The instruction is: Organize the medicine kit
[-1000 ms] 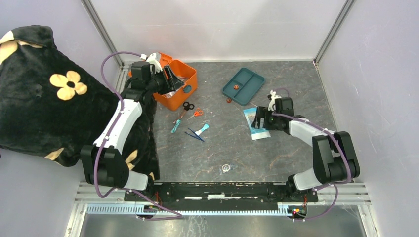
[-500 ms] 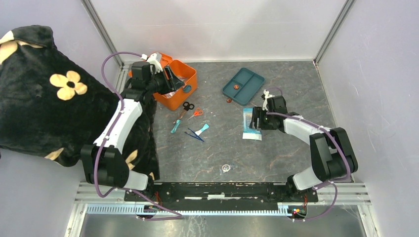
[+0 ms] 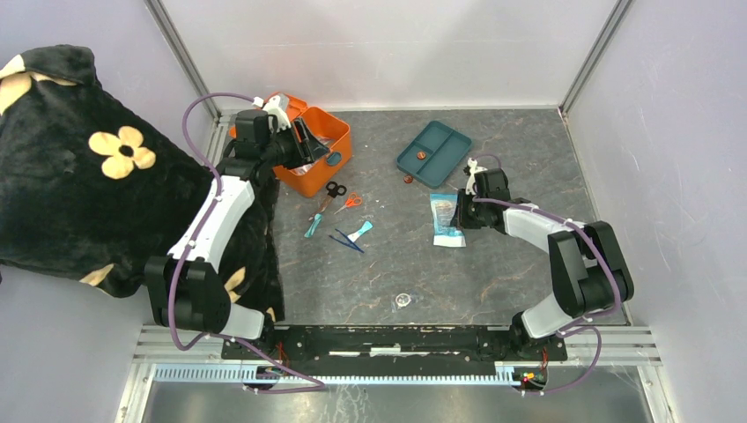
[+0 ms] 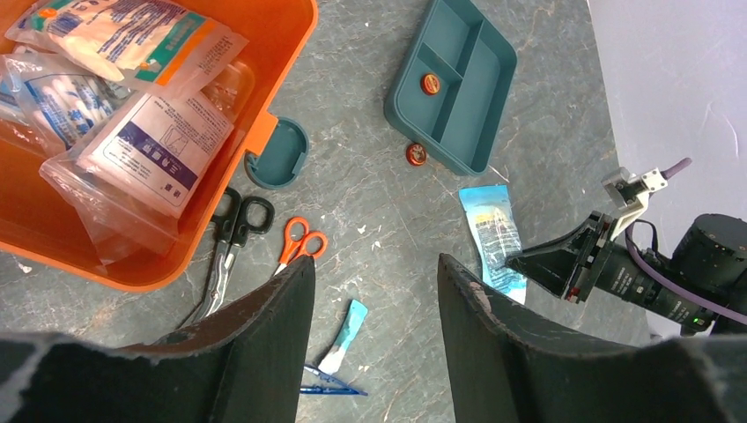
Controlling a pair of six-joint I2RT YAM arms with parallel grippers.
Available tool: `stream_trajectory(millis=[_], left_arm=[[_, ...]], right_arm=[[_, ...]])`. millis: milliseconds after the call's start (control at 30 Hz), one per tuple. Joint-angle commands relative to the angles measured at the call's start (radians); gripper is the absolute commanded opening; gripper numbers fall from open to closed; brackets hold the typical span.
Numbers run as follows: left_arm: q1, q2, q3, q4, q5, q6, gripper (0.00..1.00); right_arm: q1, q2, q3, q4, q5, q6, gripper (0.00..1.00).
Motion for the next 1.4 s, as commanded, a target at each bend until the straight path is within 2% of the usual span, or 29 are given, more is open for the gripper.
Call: stream_trajectory(millis=[0,100,200,300,400,533,967,1133,1367], left_arm=[[0.006,-0.002,-0.001,0.063,0.084,0.012,0.60],[0.001,-0.001,-0.029,0.134,0.176,-0.029,0.60],[-0.031,0.002,-0.054,0.198,0.228,-0.081,0.61],[-0.117,-0.007,-0.062,0.205,0.184,-0.088,0.62],[-0.220,-0.024,-0.087,0.247,0.144,-0.108,0.64],[-0.281,-0.032,-0.137,0.327,0.140,-0.166,0.65],[-0.392,-0.004,-0.165,0.320,0.024,-0.196,0.60],[-0.415,0.020,-0.153,0.320,0.003,-0.199,0.54],[-0.429,0.053,-0.129,0.320,0.001,-0.209,0.40]], right_arm=[[0.008,-0.036,-0.022,0.050,-0.038,0.013,0.17],[0.015,-0.090,-0.053,0.106,-0.093,0.048,0.09],[0.021,-0.152,-0.108,0.241,-0.201,0.141,0.08],[0.036,-0.191,-0.172,0.460,-0.316,0.297,0.07],[0.074,-0.203,-0.180,0.590,-0.351,0.404,0.07],[0.114,-0.216,-0.152,0.652,-0.358,0.464,0.06],[0.135,-0.208,-0.107,0.778,-0.416,0.556,0.06],[0.137,-0.211,-0.109,0.805,-0.439,0.571,0.06],[0.138,-0.231,-0.124,0.801,-0.449,0.574,0.06]])
